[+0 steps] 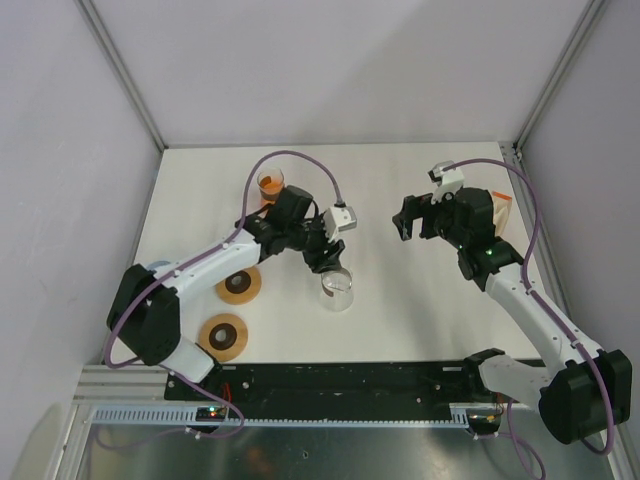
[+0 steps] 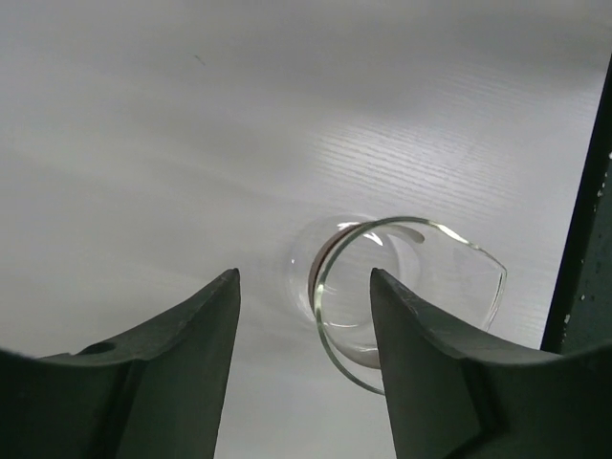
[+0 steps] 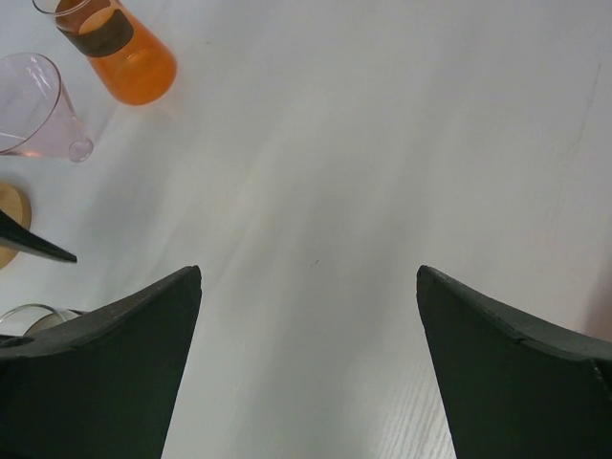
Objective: Place the coffee filter in the dripper
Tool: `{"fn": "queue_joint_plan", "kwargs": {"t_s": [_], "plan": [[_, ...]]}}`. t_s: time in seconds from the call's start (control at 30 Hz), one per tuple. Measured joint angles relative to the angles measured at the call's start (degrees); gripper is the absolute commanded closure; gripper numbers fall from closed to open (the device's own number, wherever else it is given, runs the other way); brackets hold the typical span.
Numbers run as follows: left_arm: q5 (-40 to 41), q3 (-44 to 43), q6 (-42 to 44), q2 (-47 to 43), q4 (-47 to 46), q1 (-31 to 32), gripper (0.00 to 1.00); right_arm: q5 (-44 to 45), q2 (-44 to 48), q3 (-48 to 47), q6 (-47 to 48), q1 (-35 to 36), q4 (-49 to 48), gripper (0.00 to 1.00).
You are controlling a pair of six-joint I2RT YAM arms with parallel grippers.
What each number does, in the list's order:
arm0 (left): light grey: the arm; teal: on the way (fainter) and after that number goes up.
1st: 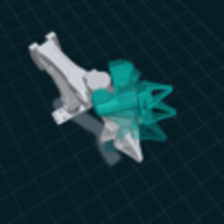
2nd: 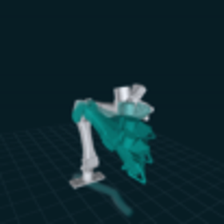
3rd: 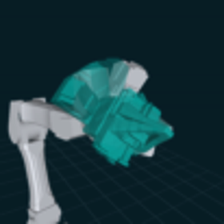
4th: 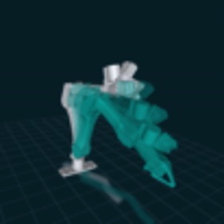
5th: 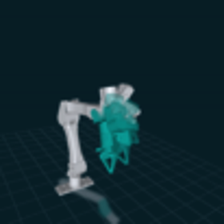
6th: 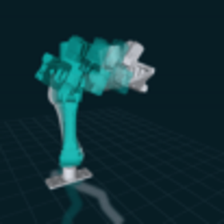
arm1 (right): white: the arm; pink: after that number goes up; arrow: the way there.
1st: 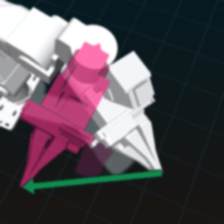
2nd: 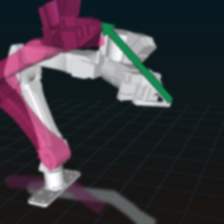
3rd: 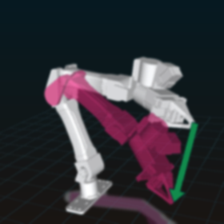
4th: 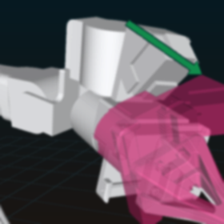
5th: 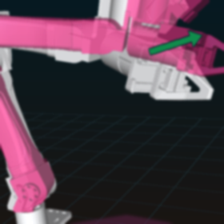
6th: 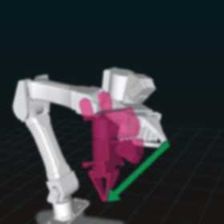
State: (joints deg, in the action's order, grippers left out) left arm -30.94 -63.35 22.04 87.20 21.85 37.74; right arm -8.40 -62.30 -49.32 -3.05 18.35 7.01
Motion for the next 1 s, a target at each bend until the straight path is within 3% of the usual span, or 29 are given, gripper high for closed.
{"fn": "queue_joint_plan", "kwargs": {"t_s": [0.23,0.5,0.6,0.77,0.9,1.0], "plan": [[2.8,-11.4,-2.4,-2.3,5.8,-4.1,0.26,-1.7,0.0,0.0,0.0,-0.1,0.0,0.01],[7.2,-15.0,-2.8,-14.6,13.4,-24.0,0.30,-4.1,0.1,0.0,0.3,-0.1,0.2,0.01],[9.4,-13.0,-0.7,-17.6,18.4,-26.9,0.33,-4.4,0.2,0.0,0.9,-0.1,0.8,0.01],[12.9,-3.8,1.6,-19.7,22.9,-35.1,0.48,-5.2,0.1,0.0,1.6,-0.2,1.3,0.01],[13.4,4.7,3.0,-17.5,22.7,-42.4,0.49,-6.1,-0.2,0.0,1.8,-0.3,1.6,0.01],[13.2,11.0,3.8,-17.6,20.3,-43.9,0.49,-6.6,-0.4,0.0,1.8,-0.7,1.8,0.01]]}}
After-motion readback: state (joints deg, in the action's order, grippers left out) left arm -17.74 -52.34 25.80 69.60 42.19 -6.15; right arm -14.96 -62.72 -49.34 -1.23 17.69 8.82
